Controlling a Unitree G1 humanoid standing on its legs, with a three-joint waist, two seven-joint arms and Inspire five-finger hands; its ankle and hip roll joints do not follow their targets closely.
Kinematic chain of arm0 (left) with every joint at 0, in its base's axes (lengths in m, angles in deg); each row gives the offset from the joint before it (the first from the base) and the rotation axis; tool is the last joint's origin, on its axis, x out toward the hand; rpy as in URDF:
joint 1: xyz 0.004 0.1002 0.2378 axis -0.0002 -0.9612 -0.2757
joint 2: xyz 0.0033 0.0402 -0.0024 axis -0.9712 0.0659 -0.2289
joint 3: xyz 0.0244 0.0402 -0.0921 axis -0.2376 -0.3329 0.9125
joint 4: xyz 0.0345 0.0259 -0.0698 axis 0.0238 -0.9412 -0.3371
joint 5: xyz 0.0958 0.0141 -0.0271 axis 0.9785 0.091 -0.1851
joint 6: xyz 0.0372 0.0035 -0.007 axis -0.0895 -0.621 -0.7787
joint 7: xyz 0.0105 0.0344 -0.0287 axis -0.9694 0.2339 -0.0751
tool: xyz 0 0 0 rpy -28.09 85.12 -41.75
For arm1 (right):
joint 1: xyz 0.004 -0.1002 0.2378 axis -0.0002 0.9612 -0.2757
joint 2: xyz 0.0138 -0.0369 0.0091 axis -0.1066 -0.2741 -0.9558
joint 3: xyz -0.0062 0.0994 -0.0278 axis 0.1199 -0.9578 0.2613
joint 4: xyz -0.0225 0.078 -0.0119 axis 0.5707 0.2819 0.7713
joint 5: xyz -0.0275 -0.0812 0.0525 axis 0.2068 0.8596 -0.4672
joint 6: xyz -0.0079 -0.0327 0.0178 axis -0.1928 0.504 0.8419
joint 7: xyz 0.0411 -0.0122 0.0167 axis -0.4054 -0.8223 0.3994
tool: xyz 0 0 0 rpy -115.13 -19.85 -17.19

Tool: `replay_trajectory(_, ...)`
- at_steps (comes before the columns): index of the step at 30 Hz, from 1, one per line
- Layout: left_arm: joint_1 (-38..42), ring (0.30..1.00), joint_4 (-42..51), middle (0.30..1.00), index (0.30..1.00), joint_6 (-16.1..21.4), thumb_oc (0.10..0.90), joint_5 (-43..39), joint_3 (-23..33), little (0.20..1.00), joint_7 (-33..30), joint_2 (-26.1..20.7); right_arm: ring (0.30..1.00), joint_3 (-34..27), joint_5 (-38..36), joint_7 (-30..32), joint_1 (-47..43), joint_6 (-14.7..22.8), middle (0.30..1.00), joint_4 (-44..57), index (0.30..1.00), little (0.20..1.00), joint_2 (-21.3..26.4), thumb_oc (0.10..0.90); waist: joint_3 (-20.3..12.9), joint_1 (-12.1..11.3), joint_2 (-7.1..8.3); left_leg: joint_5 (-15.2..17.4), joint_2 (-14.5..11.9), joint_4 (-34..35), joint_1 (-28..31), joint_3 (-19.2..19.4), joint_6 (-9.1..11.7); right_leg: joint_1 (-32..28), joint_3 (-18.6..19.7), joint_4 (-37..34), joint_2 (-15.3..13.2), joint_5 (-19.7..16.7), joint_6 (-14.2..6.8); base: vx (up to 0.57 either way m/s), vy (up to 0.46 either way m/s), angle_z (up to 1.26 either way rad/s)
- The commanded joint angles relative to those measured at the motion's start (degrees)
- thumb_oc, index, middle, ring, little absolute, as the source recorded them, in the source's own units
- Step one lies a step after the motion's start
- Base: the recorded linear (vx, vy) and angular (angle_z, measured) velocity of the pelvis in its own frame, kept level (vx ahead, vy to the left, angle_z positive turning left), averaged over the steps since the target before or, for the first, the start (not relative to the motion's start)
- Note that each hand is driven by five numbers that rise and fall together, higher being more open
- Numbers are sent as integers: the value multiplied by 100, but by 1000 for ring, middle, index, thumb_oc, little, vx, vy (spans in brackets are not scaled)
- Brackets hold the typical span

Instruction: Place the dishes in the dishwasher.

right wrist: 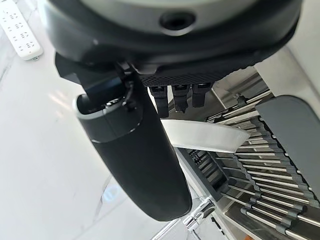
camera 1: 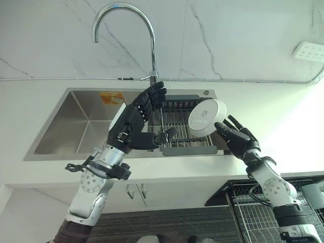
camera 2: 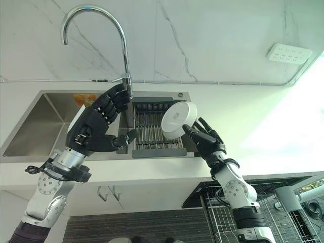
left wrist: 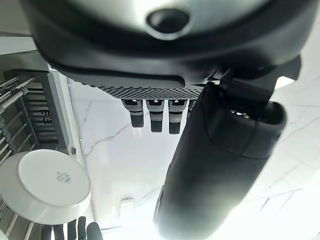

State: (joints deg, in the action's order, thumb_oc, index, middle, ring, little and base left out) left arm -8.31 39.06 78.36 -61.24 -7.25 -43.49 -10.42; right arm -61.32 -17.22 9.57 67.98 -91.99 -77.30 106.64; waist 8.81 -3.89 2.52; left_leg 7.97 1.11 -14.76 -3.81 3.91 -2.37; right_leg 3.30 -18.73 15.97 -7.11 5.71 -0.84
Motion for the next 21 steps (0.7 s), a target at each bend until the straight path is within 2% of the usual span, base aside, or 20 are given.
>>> replay_trajectory(1,594,900,539,900,900,358,800,-100,49,900,-156,-125,900,75,-253,-110,-617,176,900,-165,900,900,227,800,-231,-174,-9,783,-501,-243,265,206,425,-316,69,122,-137,727,-524,0,0,0)
replay_trajectory(21,644,900,513,900,900,252,800,-243,31,900,-212,-253,900,232,-301,-113,-1007,76,900,-756,900,900,408,800,-208,-302,12,767,-456,-243,282,118,425,-393,-1,122,-161,732,-519,10,2,3)
